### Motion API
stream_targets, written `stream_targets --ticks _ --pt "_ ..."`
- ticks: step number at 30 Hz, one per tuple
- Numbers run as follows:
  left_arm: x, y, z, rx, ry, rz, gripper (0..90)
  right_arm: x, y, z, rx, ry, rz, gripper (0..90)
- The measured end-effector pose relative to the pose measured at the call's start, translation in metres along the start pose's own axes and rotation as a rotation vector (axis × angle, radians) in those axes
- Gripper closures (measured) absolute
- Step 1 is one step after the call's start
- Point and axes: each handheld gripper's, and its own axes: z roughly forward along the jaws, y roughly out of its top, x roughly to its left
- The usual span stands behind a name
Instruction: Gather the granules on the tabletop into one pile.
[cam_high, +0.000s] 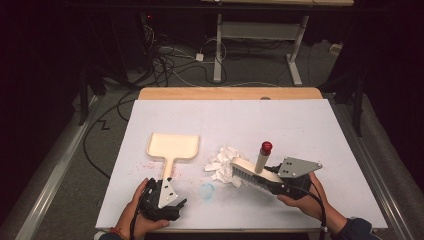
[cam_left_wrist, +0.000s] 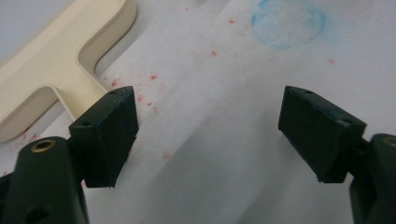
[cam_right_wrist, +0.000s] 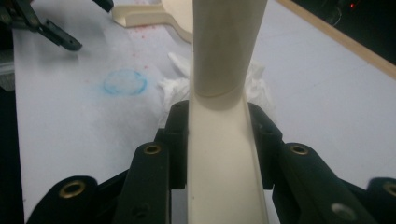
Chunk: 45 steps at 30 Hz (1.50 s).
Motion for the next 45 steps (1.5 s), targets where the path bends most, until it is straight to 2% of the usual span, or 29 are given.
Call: stream_targets --ticks 7,10,18,22,29,31,33,34,36,45 --pt "0.0 0.001 0.002 0.005 -0.005 0.004 18.9 -0.003 0.009 -0.005 -0.077 -0.012 0.024 68.2" --pt "-0.001 0.002 0.002 0.005 -0.007 0.006 18.9 -0.005 0.012 -0.001 -0.087 -0.005 0.028 68.2" --pt "0.0 0.002 0.003 0.001 -0.005 0.013 18.9 -0.007 0.024 0.007 -0.135 -0.031 0.032 68.2" --pt "0.0 0.002 0.003 0.0 -0.005 0.009 18.9 -0.01 0.03 0.013 -0.148 -0.026 0.04 68.1" --pt "0.0 0.001 0.003 0.003 -0.007 0.01 18.9 -0.015 0.03 0.025 -0.12 -0.059 0.025 67.9" --pt "0.0 0.001 0.002 0.001 -0.007 0.013 18.9 -0.017 0.027 0.031 -0.086 -0.066 0.021 67.6" --pt "0.0 0.001 0.002 0.002 -0.006 0.011 18.9 -0.019 0.021 0.034 -0.053 -0.048 0.01 67.7" --pt "0.0 0.001 0.002 0.003 -0.005 0.009 18.9 -0.019 0.019 0.034 -0.038 -0.039 0.005 67.7" --pt "0.0 0.001 0.002 0.001 -0.005 0.01 18.9 -0.02 0.018 0.029 -0.04 -0.03 0.009 67.9" --pt "0.0 0.002 0.002 0.001 -0.004 0.012 18.9 -0.028 0.026 0.006 -0.142 -0.055 0.045 68.3"
